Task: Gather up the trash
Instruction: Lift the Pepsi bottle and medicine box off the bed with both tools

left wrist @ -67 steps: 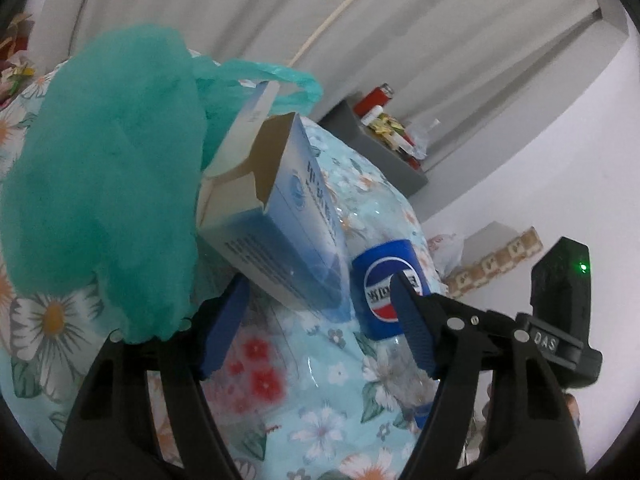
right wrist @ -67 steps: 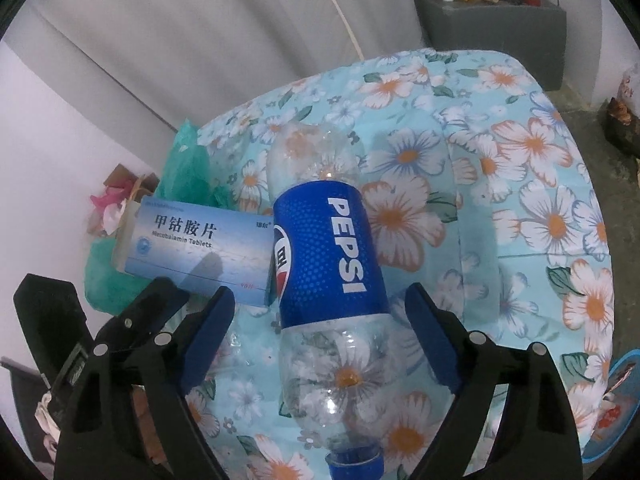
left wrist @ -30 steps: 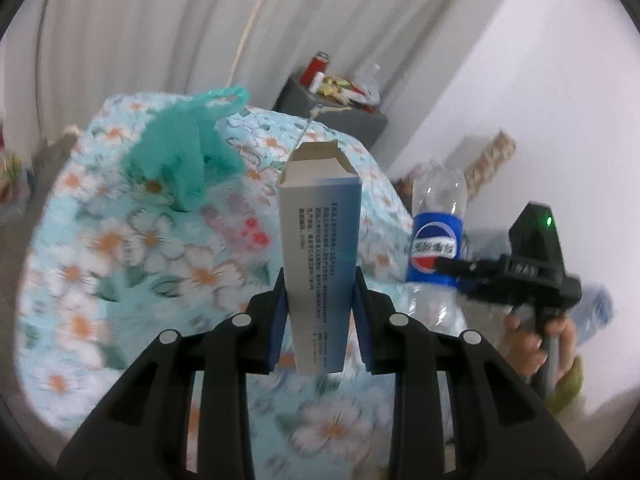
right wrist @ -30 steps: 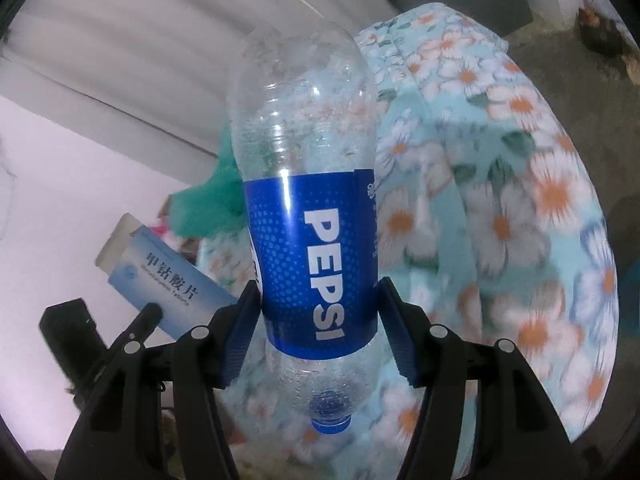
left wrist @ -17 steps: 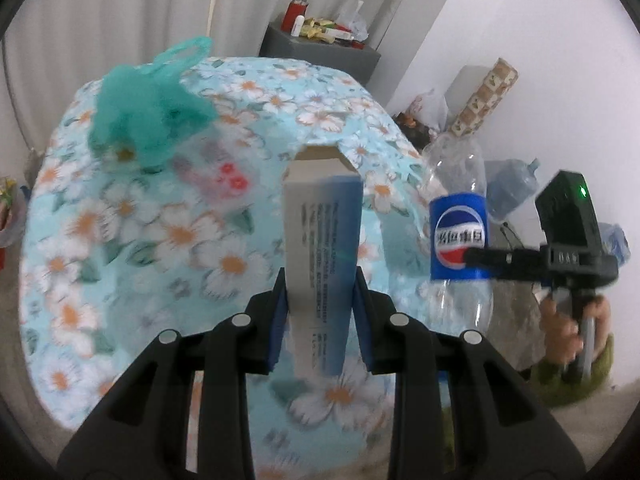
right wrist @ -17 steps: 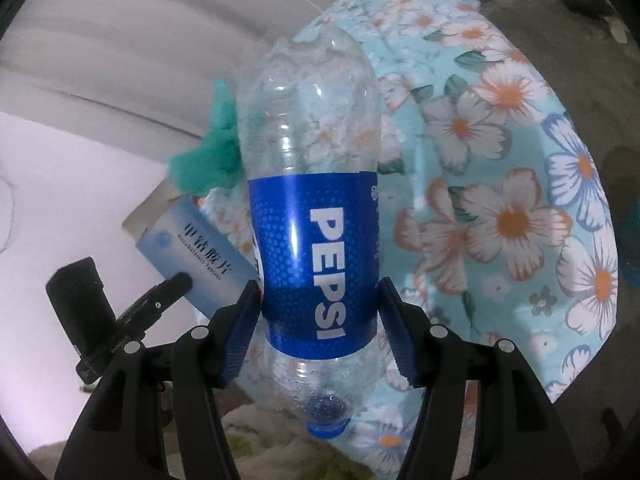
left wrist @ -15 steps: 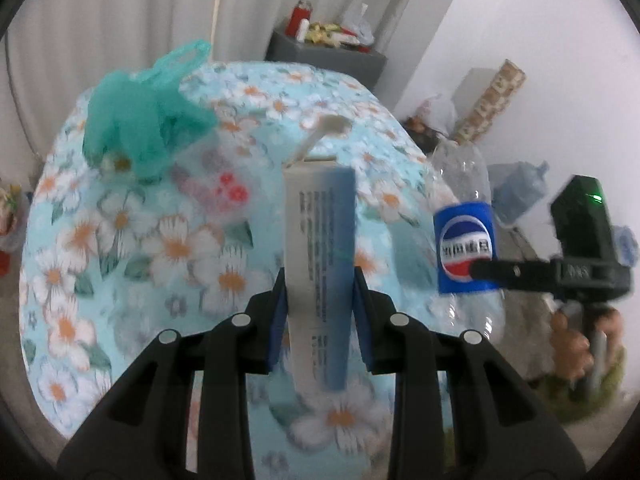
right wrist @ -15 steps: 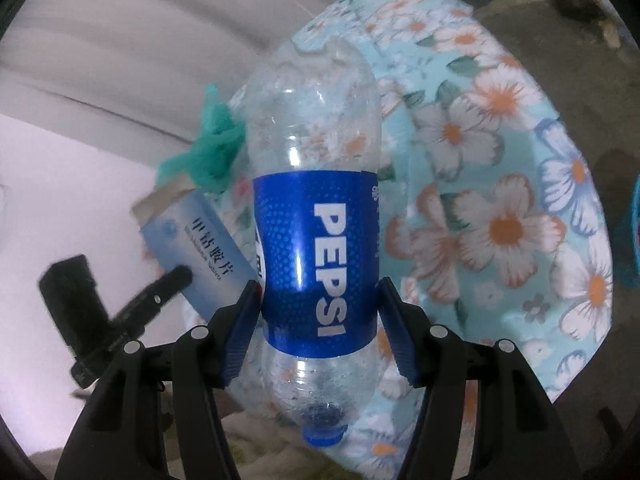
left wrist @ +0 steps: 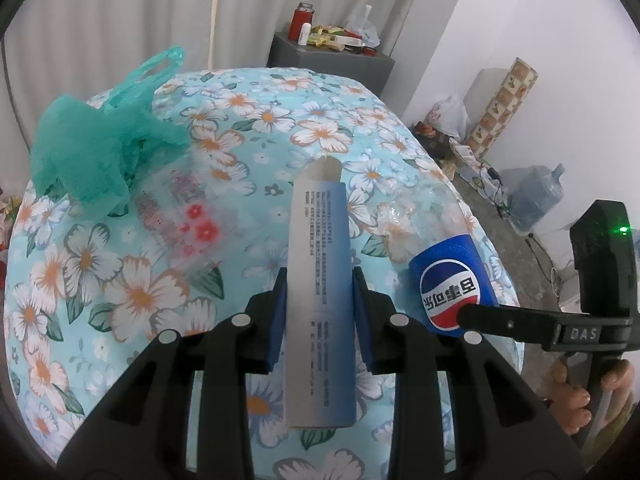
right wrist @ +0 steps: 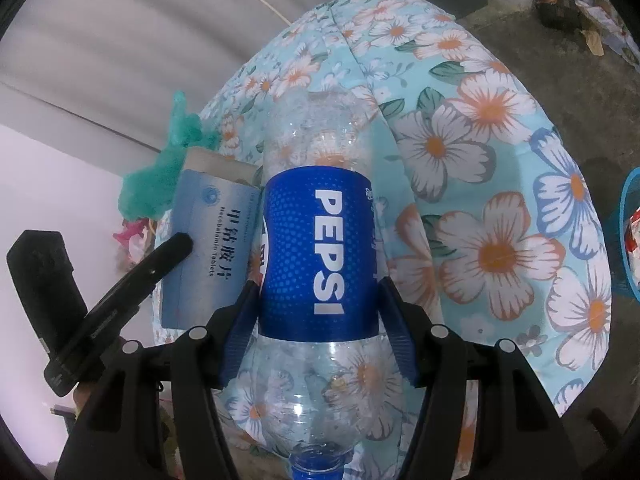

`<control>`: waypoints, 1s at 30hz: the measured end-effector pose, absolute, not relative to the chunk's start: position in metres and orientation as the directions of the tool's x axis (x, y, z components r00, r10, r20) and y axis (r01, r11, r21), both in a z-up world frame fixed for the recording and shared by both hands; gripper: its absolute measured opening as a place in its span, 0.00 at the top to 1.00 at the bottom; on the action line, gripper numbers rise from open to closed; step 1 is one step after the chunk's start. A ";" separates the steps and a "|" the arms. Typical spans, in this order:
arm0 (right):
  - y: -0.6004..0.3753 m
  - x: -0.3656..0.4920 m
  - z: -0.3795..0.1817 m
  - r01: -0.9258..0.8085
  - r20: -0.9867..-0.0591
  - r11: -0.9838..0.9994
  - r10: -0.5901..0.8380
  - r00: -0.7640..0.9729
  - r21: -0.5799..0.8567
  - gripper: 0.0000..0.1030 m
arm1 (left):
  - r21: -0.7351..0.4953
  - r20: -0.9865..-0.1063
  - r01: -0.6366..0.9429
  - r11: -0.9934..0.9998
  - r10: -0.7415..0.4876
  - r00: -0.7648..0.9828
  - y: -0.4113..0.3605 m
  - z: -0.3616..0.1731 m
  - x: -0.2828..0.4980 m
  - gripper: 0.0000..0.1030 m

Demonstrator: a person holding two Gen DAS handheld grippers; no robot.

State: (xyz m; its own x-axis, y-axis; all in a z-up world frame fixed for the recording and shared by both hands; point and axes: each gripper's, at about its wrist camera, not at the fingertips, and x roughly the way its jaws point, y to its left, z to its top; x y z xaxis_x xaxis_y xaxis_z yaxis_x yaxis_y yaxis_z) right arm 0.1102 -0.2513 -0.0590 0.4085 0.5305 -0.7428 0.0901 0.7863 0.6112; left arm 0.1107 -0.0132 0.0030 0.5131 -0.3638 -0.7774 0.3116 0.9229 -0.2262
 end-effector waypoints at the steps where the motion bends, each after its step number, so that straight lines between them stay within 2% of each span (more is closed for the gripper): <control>1: -0.252 0.109 -0.059 0.089 -0.741 0.785 0.533 0.408 0.613 0.42 | -0.222 -0.779 0.310 0.924 -0.359 0.514 -0.015 0.002 0.112 0.73; 8: -0.249 0.105 -0.060 0.091 -0.747 0.786 0.535 0.396 0.611 0.38 | -0.187 -0.781 0.312 0.932 -0.334 0.527 -0.025 -0.003 0.116 0.73; 17: -0.242 0.106 -0.060 0.074 -0.750 0.796 0.528 0.399 0.600 0.38 | -0.122 -0.777 0.329 0.936 -0.297 0.556 -0.034 -0.003 0.111 0.73; 21: -0.243 0.105 -0.060 0.073 -0.738 0.784 0.542 0.402 0.616 0.42 | -0.090 -0.773 0.340 0.936 -0.281 0.569 -0.039 -0.002 0.108 0.73; 30: -0.251 0.100 -0.057 0.076 -0.707 0.752 0.574 0.414 0.655 0.43 | -0.039 -0.756 0.364 0.931 -0.266 0.598 -0.045 0.002 0.102 0.73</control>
